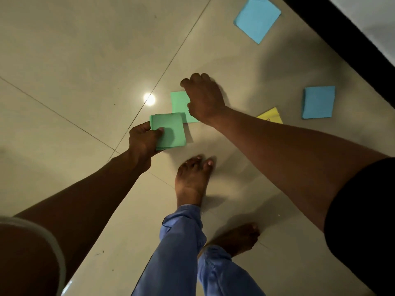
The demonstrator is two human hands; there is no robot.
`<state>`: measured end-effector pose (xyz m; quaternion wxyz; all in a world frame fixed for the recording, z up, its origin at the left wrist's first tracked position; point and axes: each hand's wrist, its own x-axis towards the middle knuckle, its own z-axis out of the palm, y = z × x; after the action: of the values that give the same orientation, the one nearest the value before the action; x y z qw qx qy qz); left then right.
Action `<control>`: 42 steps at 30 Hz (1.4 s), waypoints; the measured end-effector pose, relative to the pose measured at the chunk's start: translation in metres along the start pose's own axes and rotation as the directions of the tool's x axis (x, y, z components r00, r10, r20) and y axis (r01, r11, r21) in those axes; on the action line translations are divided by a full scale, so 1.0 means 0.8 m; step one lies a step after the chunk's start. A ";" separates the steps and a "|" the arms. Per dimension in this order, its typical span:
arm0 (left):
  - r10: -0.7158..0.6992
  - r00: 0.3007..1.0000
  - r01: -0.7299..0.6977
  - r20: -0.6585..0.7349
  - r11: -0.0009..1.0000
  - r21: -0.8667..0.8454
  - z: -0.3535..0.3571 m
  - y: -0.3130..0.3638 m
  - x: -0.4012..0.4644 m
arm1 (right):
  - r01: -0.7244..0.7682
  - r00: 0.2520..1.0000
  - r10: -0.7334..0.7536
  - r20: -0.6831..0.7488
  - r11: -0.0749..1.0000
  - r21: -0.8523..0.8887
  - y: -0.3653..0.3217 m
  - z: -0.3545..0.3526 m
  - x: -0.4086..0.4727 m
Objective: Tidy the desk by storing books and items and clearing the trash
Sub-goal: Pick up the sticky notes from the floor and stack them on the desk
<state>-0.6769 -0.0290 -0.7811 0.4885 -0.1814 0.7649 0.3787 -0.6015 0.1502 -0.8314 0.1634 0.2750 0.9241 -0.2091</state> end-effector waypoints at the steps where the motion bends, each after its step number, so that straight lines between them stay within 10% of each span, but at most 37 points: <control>1: 0.001 1.000 -0.001 -0.020 1.000 0.012 -0.003 -0.003 0.003 | -0.003 1.000 0.002 -0.002 0.999 -0.045 -0.001 0.005 0.000; 7: -0.011 0.997 0.011 -0.077 1.000 0.002 -0.017 -0.018 0.009 | -0.078 0.996 0.073 -0.047 0.990 -0.117 0.006 0.031 -0.015; 15: -0.064 0.990 0.054 -0.125 0.995 -0.083 -0.029 -0.028 0.007 | -0.208 0.978 0.198 0.065 0.945 0.252 0.024 0.010 -0.018; 23: -0.125 0.992 0.127 0.019 0.981 -0.146 0.002 -0.019 -0.009 | -0.500 0.821 0.511 0.254 0.431 0.751 0.044 -0.014 -0.070; 29: -0.080 0.974 0.106 0.213 0.988 -0.113 0.055 -0.022 -0.035 | -0.588 0.704 0.494 0.511 0.002 0.809 0.054 -0.005 -0.132; 42: -0.163 0.920 0.184 0.356 0.983 -0.026 0.172 -0.055 -0.106 | -0.562 0.668 0.680 0.300 0.197 0.803 0.081 0.020 -0.258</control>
<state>-0.5255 0.0391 -0.7563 0.6435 -0.1920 0.6344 0.3828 -0.3966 0.1011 -0.7782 0.0197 0.6768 0.5097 -0.5309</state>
